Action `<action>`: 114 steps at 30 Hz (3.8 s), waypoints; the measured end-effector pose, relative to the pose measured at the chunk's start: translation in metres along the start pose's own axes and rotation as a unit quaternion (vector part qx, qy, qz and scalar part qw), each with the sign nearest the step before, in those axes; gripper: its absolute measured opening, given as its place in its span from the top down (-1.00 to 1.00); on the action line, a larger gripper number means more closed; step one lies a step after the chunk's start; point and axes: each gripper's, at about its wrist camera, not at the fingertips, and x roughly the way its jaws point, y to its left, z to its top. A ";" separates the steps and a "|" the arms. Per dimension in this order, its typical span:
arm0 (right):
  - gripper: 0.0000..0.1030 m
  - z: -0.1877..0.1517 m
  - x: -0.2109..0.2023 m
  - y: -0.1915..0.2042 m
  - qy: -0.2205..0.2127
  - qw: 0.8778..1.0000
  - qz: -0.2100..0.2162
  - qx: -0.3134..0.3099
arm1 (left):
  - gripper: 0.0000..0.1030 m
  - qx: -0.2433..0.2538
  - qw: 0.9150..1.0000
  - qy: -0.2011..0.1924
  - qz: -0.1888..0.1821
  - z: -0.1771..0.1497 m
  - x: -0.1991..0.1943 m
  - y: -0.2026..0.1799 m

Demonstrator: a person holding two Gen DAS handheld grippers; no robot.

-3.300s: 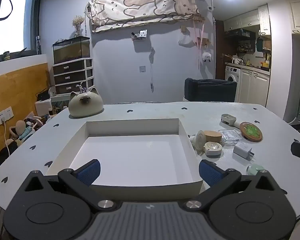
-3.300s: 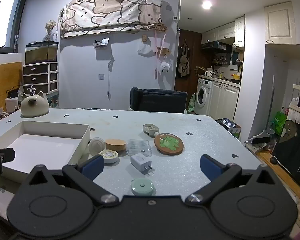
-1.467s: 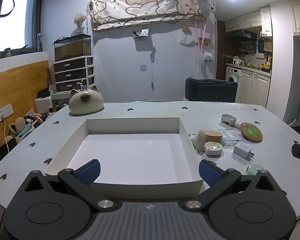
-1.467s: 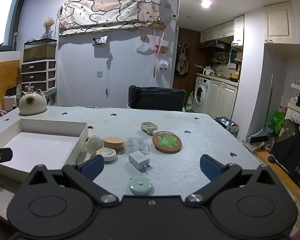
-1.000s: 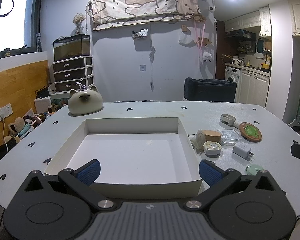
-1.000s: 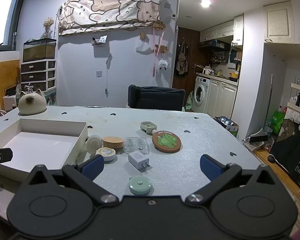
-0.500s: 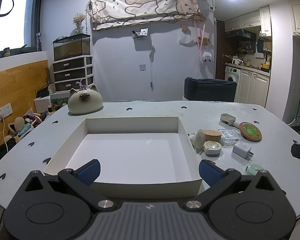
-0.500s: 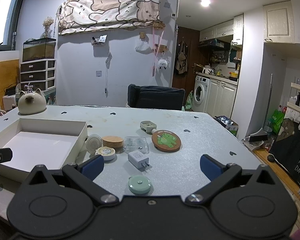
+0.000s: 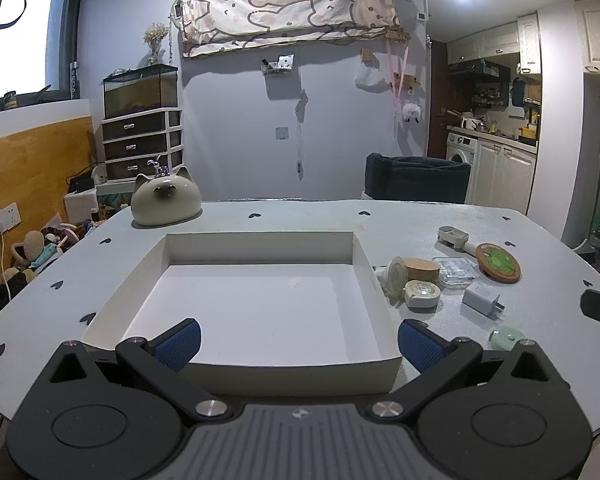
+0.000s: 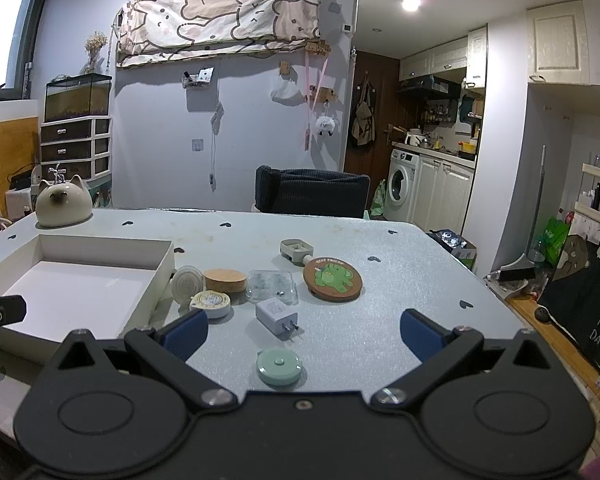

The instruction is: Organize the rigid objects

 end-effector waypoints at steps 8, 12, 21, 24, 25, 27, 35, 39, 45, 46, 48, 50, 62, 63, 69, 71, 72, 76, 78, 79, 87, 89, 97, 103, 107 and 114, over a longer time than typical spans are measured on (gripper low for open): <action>-1.00 -0.006 0.013 0.003 0.020 1.000 -0.007 0.003 | -1.00 -0.025 0.999 0.006 0.040 -0.004 0.021 0.028; -1.00 -0.010 0.019 0.001 0.030 0.999 -0.008 0.007 | -1.00 -0.037 0.997 0.012 0.067 -0.004 0.032 0.052; -1.00 -0.014 0.045 0.000 0.048 0.999 -0.019 0.012 | -1.00 -0.048 0.992 0.018 0.112 0.002 0.053 0.113; -1.00 -0.015 0.056 -0.001 0.048 0.998 -0.025 0.013 | -1.00 -0.049 0.992 0.022 0.114 0.004 0.063 0.132; -1.00 -0.015 0.061 -0.003 0.047 0.998 -0.027 0.011 | -1.00 -0.050 0.993 0.018 0.107 0.003 0.066 0.139; -1.00 -0.015 0.069 -0.005 0.044 0.999 -0.031 0.006 | -1.00 -0.055 0.993 0.019 0.102 0.003 0.073 0.150; -1.00 -0.007 0.110 -0.023 0.030 0.999 -0.034 -0.005 | -1.00 -0.045 0.993 0.046 0.101 0.007 0.102 0.180; -1.00 0.001 0.134 -0.032 0.016 0.998 -0.058 -0.005 | -1.00 -0.049 0.991 0.065 0.104 0.008 0.119 0.194; -1.00 0.013 0.181 -0.054 0.036 0.998 -0.042 0.030 | -1.00 -0.071 0.991 0.061 0.095 0.006 0.133 0.209; -1.00 0.015 0.190 -0.057 0.045 0.998 -0.036 0.035 | -1.00 -0.077 0.990 0.061 0.098 0.005 0.135 0.210; -1.00 0.019 0.208 -0.065 0.059 0.996 -0.035 0.050 | -1.00 -0.073 0.989 0.061 0.112 0.004 0.139 0.211; -1.00 0.024 0.224 -0.070 0.061 0.996 -0.032 0.056 | -0.93 -0.067 0.989 0.058 0.122 0.003 0.142 0.210; -1.00 0.032 0.308 -0.072 0.093 0.995 0.030 0.003 | 0.60 -0.069 0.990 0.073 0.103 -0.009 0.154 0.205; -1.00 0.031 0.313 -0.071 0.097 0.995 0.036 -0.004 | 0.65 -0.068 0.990 0.071 0.097 -0.009 0.154 0.204; -1.00 0.025 0.334 -0.070 0.115 0.992 0.059 0.001 | 0.71 -0.059 0.992 0.068 0.093 -0.009 0.155 0.202; -1.00 0.024 0.340 -0.070 0.122 0.990 0.069 0.007 | 0.72 -0.060 0.992 0.069 0.088 -0.009 0.155 0.204; -1.00 0.024 0.341 -0.069 0.121 0.990 0.070 0.008 | 0.72 -0.060 0.992 0.069 0.086 -0.009 0.155 0.204; -1.00 0.027 0.343 -0.059 0.120 0.990 0.075 -0.014 | 0.71 -0.052 0.992 0.074 0.084 -0.002 0.158 0.204; -1.00 0.029 0.343 -0.052 0.121 0.990 0.070 -0.036 | 0.71 -0.049 0.993 0.075 0.081 0.003 0.159 0.205; -1.00 0.030 0.345 -0.049 0.124 0.989 0.062 -0.045 | 0.71 -0.048 0.993 0.077 0.079 0.005 0.160 0.205; -0.86 0.030 0.348 -0.056 0.141 0.989 0.046 -0.022 | 0.79 -0.056 0.992 0.085 0.072 0.007 0.162 0.209; -0.71 0.030 0.346 -0.059 0.137 0.989 0.050 -0.011 | 0.80 -0.064 0.992 0.087 0.066 0.008 0.163 0.212; -1.00 0.029 0.339 -0.064 0.133 0.990 0.042 -0.013 | 0.82 -0.079 0.991 0.096 0.055 0.010 0.163 0.217; -1.00 0.026 0.349 -0.082 0.145 0.987 0.061 0.010 | 0.82 -0.083 0.990 0.098 0.054 0.009 0.160 0.219; -1.00 0.021 0.357 -0.085 0.147 0.987 0.059 -0.003 | 0.82 -0.077 0.991 0.093 0.059 0.008 0.157 0.216; -0.95 0.020 0.353 -0.087 0.141 0.988 0.068 0.010 | 0.79 -0.039 0.992 0.085 0.084 0.006 0.157 0.203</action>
